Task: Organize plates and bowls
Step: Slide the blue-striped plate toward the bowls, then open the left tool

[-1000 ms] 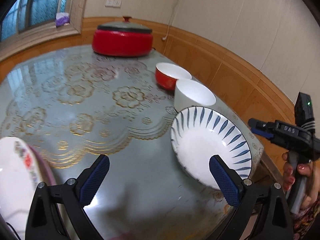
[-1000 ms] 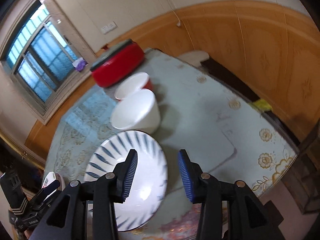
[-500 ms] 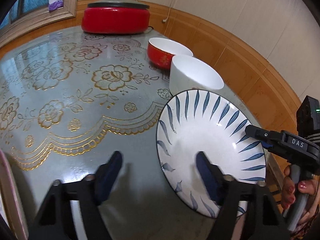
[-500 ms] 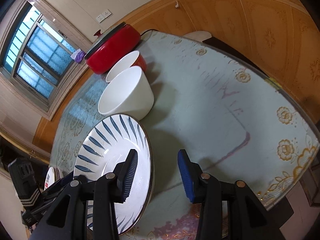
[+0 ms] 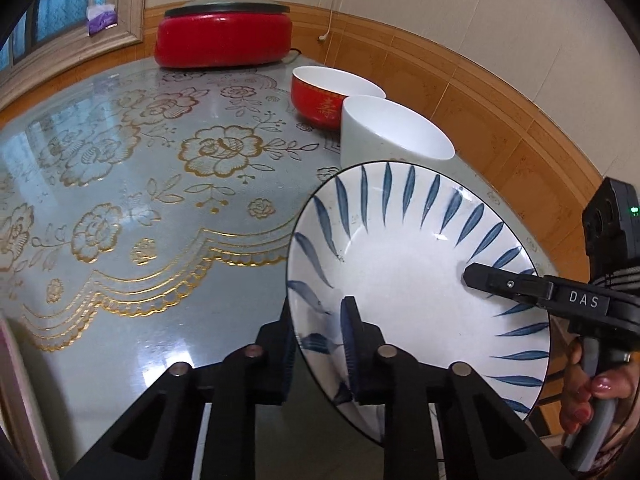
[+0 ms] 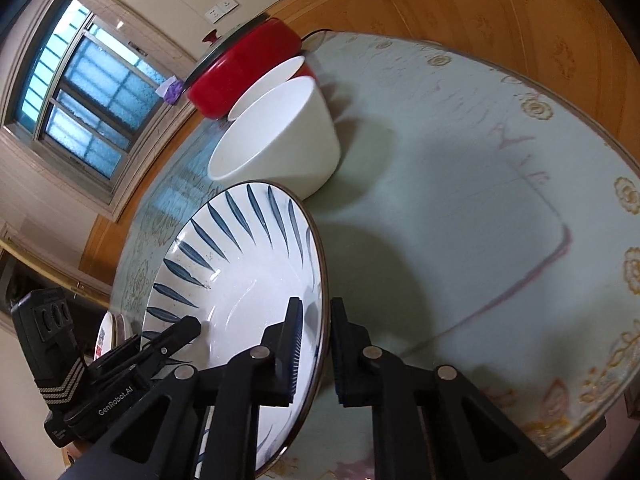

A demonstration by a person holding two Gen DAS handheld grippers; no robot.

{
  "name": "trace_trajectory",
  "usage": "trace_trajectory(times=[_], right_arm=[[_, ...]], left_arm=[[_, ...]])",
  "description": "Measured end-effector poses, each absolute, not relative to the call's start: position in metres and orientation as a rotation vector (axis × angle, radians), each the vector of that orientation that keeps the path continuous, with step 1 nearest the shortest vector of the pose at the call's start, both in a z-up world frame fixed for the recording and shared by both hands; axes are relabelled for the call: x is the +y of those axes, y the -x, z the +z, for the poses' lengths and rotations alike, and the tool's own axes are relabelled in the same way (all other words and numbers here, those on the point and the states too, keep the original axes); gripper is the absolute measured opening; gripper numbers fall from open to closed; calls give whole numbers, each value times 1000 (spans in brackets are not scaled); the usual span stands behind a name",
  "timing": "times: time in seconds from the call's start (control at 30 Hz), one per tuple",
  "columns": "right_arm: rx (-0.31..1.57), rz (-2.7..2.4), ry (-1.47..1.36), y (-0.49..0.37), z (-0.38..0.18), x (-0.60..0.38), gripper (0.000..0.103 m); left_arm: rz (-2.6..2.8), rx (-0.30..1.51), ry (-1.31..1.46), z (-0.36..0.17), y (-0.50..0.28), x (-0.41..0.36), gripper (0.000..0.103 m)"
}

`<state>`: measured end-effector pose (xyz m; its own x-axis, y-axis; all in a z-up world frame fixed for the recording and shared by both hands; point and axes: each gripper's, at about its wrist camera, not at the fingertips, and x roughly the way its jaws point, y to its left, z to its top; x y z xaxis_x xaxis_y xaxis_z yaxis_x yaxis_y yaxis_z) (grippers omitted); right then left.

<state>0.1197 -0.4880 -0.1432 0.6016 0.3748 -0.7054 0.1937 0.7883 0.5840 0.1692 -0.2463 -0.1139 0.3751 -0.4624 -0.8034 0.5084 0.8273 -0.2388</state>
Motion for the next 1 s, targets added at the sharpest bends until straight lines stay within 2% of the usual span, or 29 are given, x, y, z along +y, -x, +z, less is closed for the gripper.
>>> trace_trajectory(times=[0.5, 0.87, 0.9, 0.97, 1.0], right_arm=[[979, 244, -639, -153, -145, -424, 11], [1000, 266, -603, -162, -144, -402, 11], [1000, 265, -595, -162, -144, -401, 11], [1001, 256, -592, -162, -143, -400, 11], [1002, 252, -602, -161, -144, -402, 12]], left_arm=[[-500, 1028, -7, -113, -174, -177, 19], [-481, 1020, 13, -114, -170, -156, 20], [-478, 1020, 15, -114, -170, -155, 22], [-469, 1024, 17, -113, -170, -154, 33], [-464, 1019, 18, -113, -169, -153, 45]])
